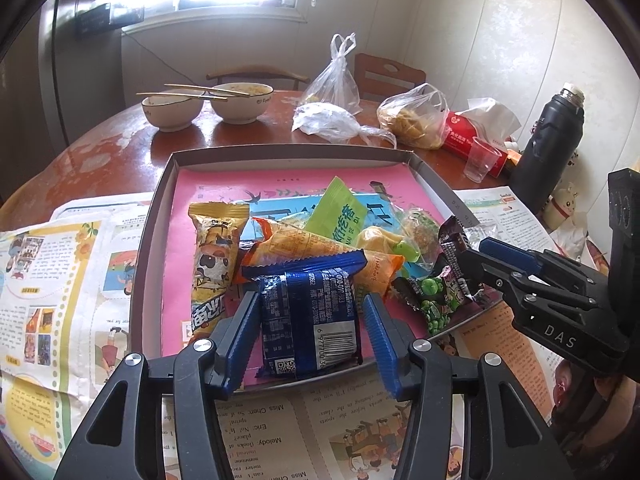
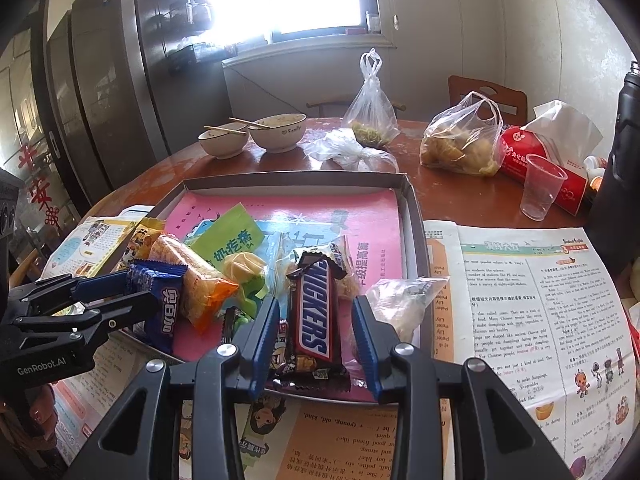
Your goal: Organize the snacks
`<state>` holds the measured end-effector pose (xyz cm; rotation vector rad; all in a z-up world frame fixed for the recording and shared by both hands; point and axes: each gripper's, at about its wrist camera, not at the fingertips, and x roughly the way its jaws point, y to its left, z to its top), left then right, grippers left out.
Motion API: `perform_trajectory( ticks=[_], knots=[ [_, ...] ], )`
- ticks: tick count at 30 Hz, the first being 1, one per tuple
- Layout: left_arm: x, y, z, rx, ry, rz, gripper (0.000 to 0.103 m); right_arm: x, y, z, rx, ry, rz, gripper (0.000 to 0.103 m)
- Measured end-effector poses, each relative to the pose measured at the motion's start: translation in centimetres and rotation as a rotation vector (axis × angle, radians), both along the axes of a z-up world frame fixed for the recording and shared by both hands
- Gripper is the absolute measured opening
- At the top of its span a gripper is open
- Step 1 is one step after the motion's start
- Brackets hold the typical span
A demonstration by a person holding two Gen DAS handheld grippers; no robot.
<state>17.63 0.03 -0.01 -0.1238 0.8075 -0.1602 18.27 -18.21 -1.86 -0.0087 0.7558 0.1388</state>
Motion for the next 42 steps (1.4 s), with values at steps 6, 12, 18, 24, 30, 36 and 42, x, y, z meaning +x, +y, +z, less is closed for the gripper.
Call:
perform_trajectory(
  ticks=[6,12,18,24,30,36,42],
  knots=[
    [-0.2,-0.1,0.2,-0.001,-0.006,0.002,0.062,-0.3,0.3,0.3,-0.005,-0.006,0.009,0.046],
    [-0.5,-0.2,0.6,0.000,-0.015,0.013,0.066,-0.6,0.5,0.6,-0.018,-0.021,0.005,0.052],
    [-1.1,-0.3,1.2,0.004,-0.028,0.020,0.069,-1.2,0.6,1.3,-0.037,-0.056,-0.007,0.064],
    [-1.9,-0.5,2.1,0.027,-0.058,0.035,0.071,-2.0,0.5,2.4,-0.043,-0.102,-0.029,0.072],
    [-3.1,-0.7,3.2,0.033,-0.090,0.045,0.074,-3.7,0.5,4.1,-0.031,-0.174,-0.041,0.082],
    [-4.8,-0.8,4.3,0.052,-0.122,0.068,0.076,-5.7,0.9,5.7,-0.003,-0.210,-0.025,0.089],
    [-6.6,-0.4,4.4,0.055,-0.114,0.101,0.079,-7.6,1.9,6.3,0.004,-0.218,-0.003,0.095]
  ],
)
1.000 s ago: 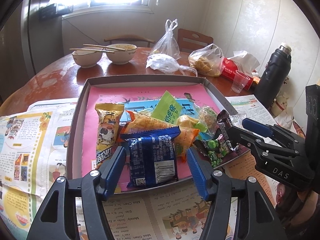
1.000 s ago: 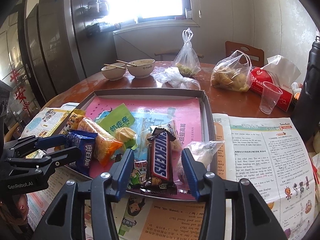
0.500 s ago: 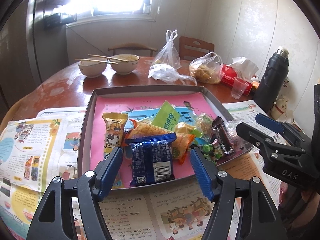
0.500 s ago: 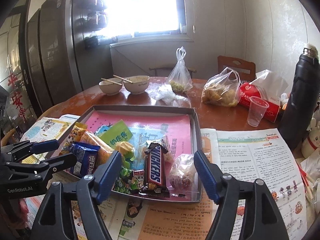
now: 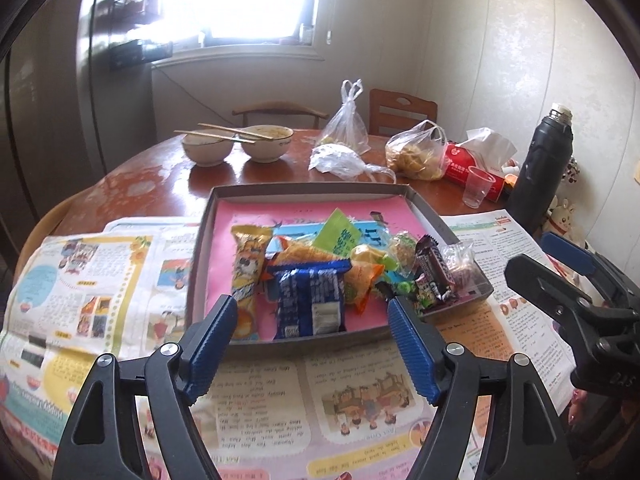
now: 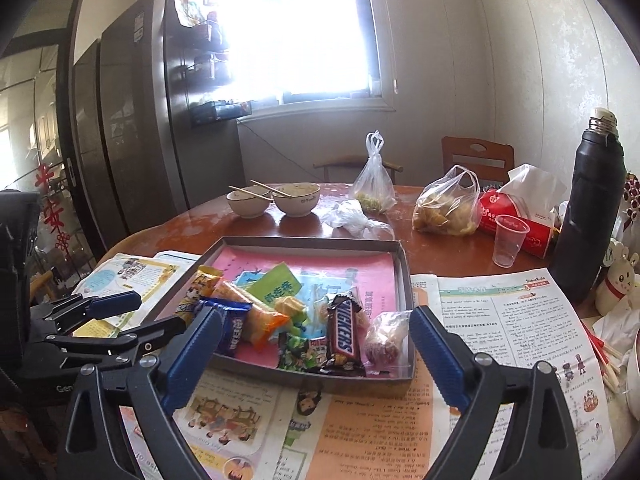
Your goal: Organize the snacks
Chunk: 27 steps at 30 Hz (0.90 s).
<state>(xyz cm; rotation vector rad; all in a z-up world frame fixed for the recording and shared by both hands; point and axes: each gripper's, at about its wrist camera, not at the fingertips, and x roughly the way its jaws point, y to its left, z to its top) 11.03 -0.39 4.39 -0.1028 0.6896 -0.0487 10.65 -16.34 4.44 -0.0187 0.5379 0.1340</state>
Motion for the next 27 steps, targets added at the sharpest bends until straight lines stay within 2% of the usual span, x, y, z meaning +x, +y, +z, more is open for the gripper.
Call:
perform_trajectory(
  ticks=[6,16,23,27],
  knots=[
    [-1.6,0.6,-0.3,-0.003,0.013,0.028,0.080,-1.6,0.7,-0.5,-0.005,0.016,0.003,0.096],
    [-5.2,0.3,-0.5,-0.002,-0.022,0.047,0.080,-3.5,0.6,-1.4,0.032,0.040,-0.003,0.099],
    [-5.6,-0.1,-2.2,-0.029,0.052,0.024,0.080,-4.5,0.7,-2.6,0.032,0.076,-0.023,0.100],
    [-5.8,-0.7,-2.9,-0.019,0.067,0.012,0.080,-4.8,0.5,-3.4,0.026,0.099,-0.047,0.100]
  ],
)
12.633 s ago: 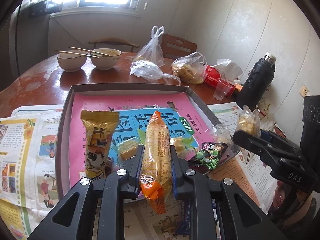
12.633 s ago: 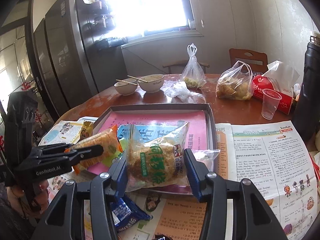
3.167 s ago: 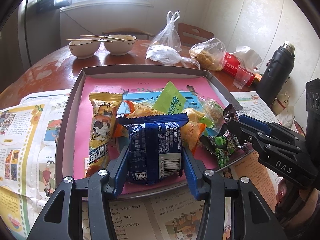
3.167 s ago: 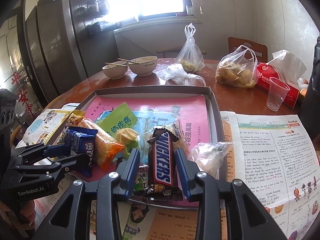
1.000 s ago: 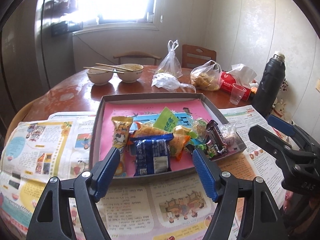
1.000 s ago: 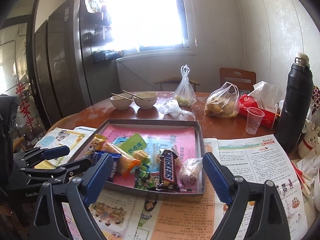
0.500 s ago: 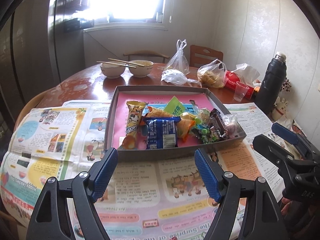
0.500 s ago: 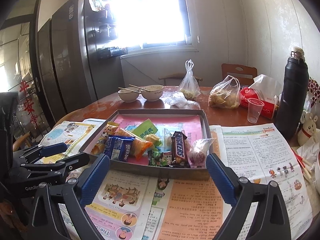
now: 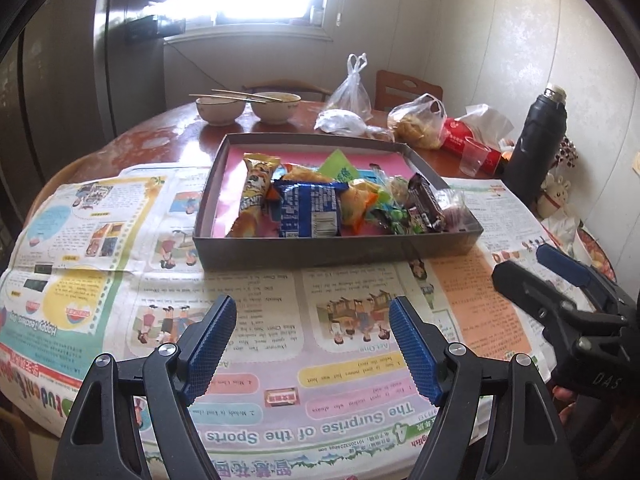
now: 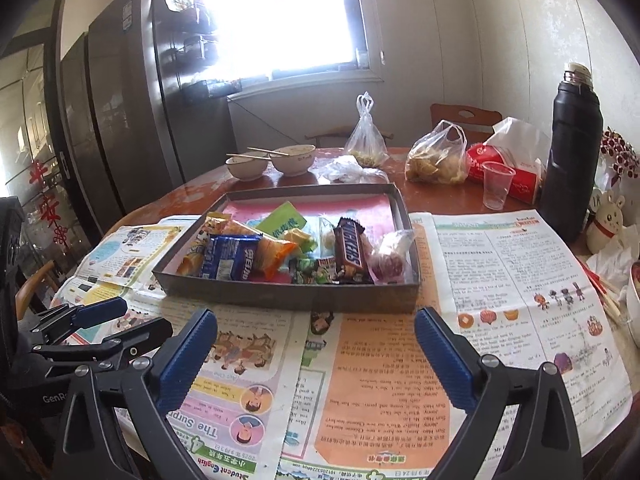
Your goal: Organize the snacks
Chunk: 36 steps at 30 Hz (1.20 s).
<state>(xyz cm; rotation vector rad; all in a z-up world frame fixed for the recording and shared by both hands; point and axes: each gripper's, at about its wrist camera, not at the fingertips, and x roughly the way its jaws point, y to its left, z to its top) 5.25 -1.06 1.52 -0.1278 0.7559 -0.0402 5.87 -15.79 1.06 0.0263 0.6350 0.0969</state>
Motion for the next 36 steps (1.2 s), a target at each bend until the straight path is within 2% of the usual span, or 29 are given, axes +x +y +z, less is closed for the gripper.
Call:
perform_trajectory(
  ticks=[10,36],
  knots=[
    [0.6,0.4,-1.3,-0.009,0.050,0.018,0.080,-0.2,0.1,-1.3,-0.024,0.025,-0.011,0.100],
    [1.0,0.4,-2.0,0.007,0.069,0.021,0.080,0.3,-0.2,-2.1,-0.009,0.050,-0.016,0.100]
  ],
)
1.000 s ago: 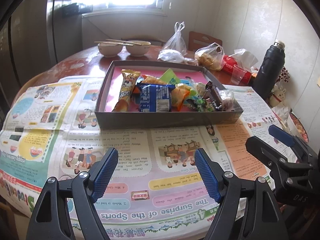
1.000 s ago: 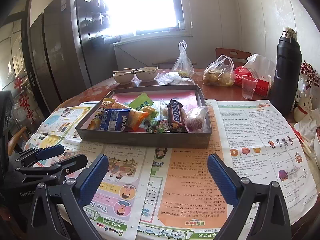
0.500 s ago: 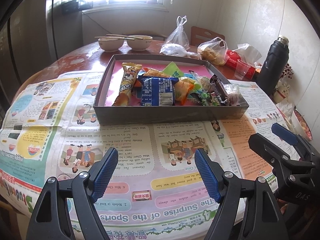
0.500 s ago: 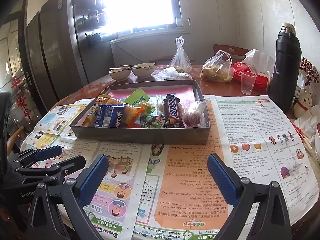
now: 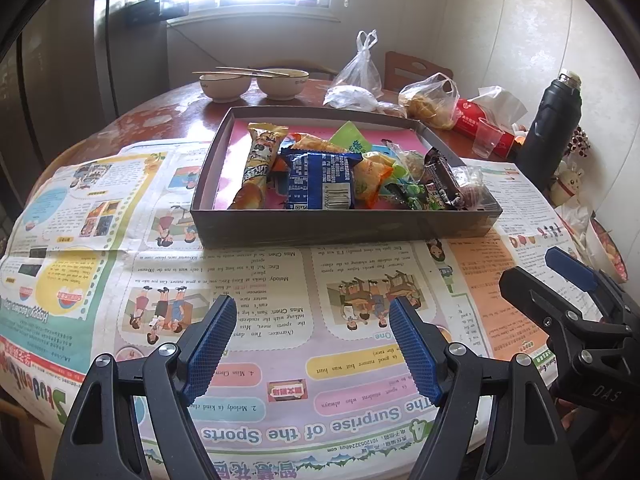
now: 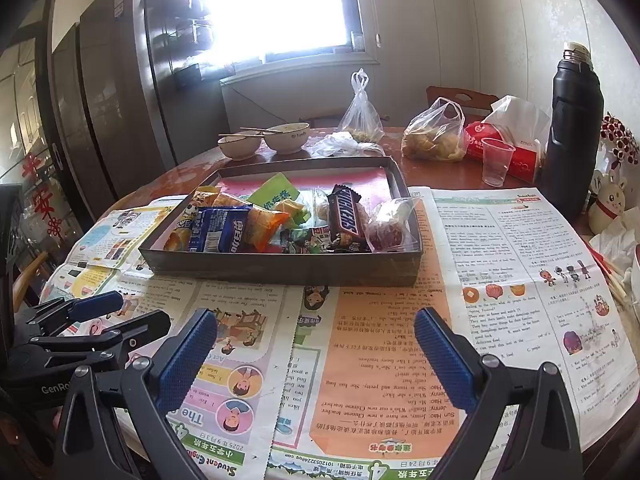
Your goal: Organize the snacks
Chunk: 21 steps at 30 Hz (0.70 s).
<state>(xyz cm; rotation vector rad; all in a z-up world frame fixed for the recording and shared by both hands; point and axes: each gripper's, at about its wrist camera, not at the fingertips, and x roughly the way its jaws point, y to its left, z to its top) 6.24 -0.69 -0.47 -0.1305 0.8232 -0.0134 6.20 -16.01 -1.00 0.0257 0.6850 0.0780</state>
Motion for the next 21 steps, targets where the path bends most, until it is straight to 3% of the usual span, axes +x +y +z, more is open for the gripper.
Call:
perform_trajectory(
  ticks=[16,21],
  knots=[
    [0.9,0.9,-0.2,-0.006,-0.005,0.010,0.080,0.6,-1.7,0.1,0.027,0.012,-0.037,0.100],
    [2.3,4.8,1.6,0.008,-0.038,0.110,0.080,2.5,-5.2,0.5,0.047,0.048,-0.104,0.101]
  ],
)
